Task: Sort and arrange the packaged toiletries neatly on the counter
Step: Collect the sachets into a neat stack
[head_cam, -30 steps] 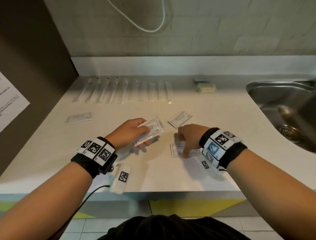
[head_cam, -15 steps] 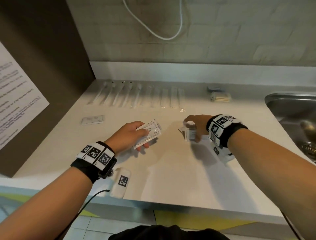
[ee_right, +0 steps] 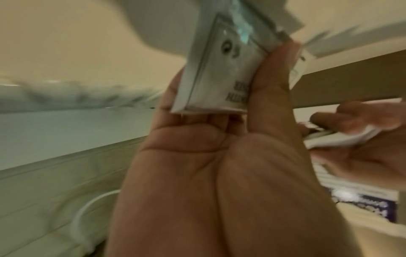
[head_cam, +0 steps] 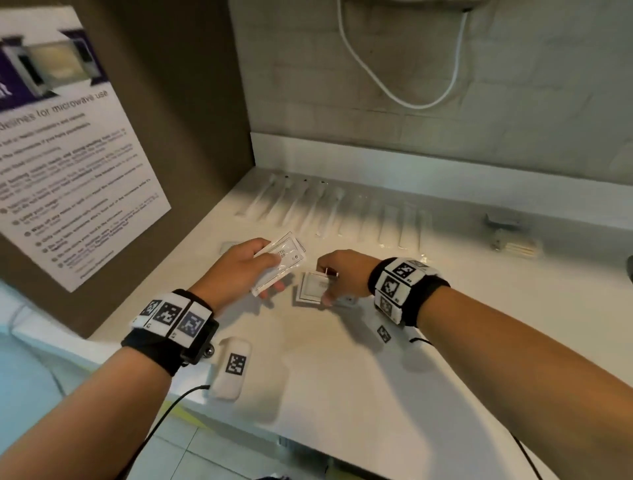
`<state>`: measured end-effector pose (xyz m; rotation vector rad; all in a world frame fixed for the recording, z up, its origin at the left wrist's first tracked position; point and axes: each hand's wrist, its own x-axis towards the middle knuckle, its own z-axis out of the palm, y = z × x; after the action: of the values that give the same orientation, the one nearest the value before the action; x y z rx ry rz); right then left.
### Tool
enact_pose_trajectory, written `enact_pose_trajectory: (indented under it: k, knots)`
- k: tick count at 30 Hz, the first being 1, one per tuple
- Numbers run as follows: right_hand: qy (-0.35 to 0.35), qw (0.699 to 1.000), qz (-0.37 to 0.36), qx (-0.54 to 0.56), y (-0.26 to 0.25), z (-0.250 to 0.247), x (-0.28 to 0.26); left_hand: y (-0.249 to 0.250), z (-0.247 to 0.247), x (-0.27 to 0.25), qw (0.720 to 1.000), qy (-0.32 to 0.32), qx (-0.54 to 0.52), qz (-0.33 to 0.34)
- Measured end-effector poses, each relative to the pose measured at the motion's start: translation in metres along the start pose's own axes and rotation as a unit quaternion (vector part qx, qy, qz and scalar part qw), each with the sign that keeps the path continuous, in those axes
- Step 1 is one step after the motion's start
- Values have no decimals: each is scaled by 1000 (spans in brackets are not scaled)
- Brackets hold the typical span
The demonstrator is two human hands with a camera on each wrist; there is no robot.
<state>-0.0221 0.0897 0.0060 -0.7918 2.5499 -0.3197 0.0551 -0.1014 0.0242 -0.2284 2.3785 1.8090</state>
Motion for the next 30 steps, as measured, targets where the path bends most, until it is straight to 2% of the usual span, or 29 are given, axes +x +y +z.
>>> enact_pose_trajectory:
  k: [3, 6, 12, 15, 19, 25, 26, 27, 30]
  knots:
    - [11, 999, -52, 11, -36, 2, 50, 0, -32, 3, 999, 44, 3, 4]
    - [11, 998, -55, 16, -66, -1, 95, -1, -63, 7, 997, 74, 16, 2]
    - [12, 990, -57, -129, -104, -1, 162, -4, -105, 23, 994, 106, -2, -9]
    - [-11, 988, -38, -149, -109, 0, 172, -10, -118, 34, 994, 109, 2, -5]
    - [7, 985, -41, -167, -108, 1, 174, -11, -122, 44, 995, 95, 9, 1]
    - [-15, 995, -28, -99, -114, 3, 175, -2, -116, 51, 994, 104, 17, 22]
    - [-8, 994, -14, -104, -117, 3, 172, -1, -117, 52, 995, 93, 12, 25]
    - [15, 996, 25, -89, -122, 7, 163, 4, -122, 49, 997, 44, 34, 45]
    - [-27, 995, 48, -88, -112, 2, 162, 9, -117, 55, 998, 29, 28, 44]
